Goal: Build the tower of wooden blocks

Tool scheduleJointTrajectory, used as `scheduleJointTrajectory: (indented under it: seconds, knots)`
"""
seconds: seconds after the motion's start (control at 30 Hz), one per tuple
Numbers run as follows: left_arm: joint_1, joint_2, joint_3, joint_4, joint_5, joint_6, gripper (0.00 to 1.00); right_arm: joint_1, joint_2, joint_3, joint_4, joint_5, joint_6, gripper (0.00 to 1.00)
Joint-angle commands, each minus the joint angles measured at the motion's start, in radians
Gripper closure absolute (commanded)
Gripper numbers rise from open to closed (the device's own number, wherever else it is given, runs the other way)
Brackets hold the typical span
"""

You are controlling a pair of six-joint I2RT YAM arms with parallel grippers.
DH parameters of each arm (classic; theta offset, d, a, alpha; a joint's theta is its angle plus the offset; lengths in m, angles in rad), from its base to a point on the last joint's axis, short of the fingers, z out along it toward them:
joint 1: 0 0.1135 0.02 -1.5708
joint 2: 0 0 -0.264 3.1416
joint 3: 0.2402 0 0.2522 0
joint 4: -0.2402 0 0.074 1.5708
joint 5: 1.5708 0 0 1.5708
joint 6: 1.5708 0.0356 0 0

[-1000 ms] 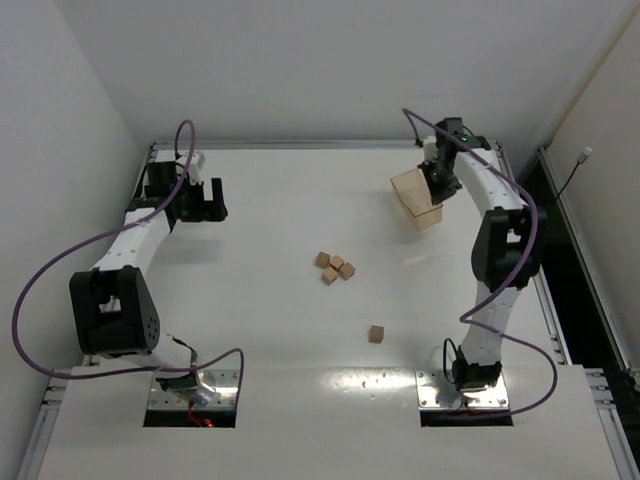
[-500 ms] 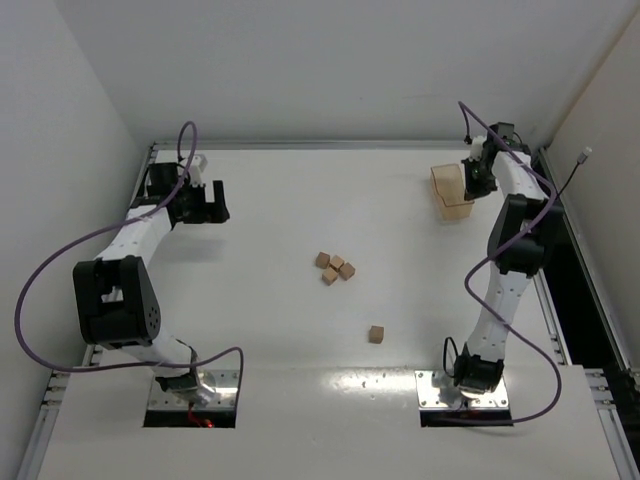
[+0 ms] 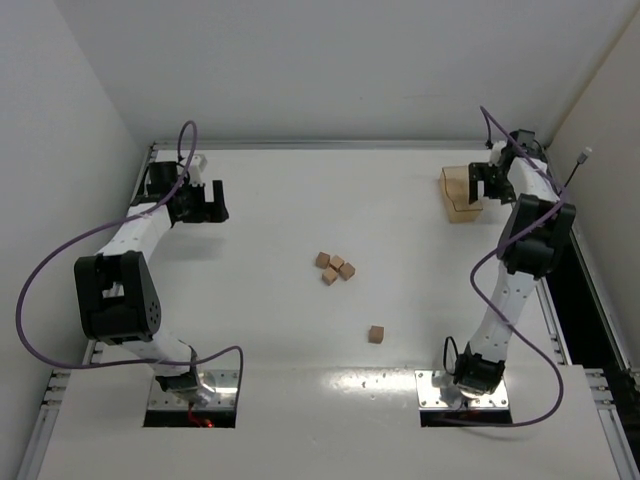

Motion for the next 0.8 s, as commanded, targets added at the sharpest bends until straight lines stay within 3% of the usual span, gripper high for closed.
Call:
scheduleJointTrajectory:
  seconds: [0.0,0.2,0.27,0.37,0.4,0.5,0.53,0.63,0.77]
  knots:
    - [0.014,-0.019,0.038,0.033,0.017,0.004,0.0,0.019,-0.208,-0.093,0.065,-0.04,-0.008,0.13]
    - [0.004,-0.071,0.028,0.033,0.047,0.004,0.0,0.062,-0.578,-0.311,0.133,-0.267,-0.041,0.1]
    - [-0.009,-0.08,0.028,0.01,0.058,0.015,0.0,0.089,-0.629,-0.354,0.102,-0.437,-0.074,0.1]
    - [-0.038,-0.089,0.028,-0.001,0.034,0.036,0.0,0.184,-0.644,-0.39,0.018,-0.505,-0.133,0.16]
    - [-0.039,-0.09,0.028,-0.001,0.012,0.036,0.0,0.216,-0.628,-0.4,0.004,-0.505,-0.146,0.3]
    - [-0.048,-0.1,0.019,-0.001,0.012,0.036,0.0,0.344,-0.6,-0.465,0.037,-0.426,-0.155,0.51]
    - [-0.048,-0.1,0.019,-0.01,0.001,0.036,0.0,0.374,-0.591,-0.477,0.054,-0.406,-0.155,0.71]
    - [-0.048,-0.111,0.019,-0.01,-0.031,0.036,0.0,0.489,-0.529,-0.486,0.102,-0.277,-0.114,1.0]
    - [-0.048,-0.111,0.01,-0.01,-0.068,0.036,0.0,0.589,-0.445,-0.462,0.154,-0.091,-0.046,1.0]
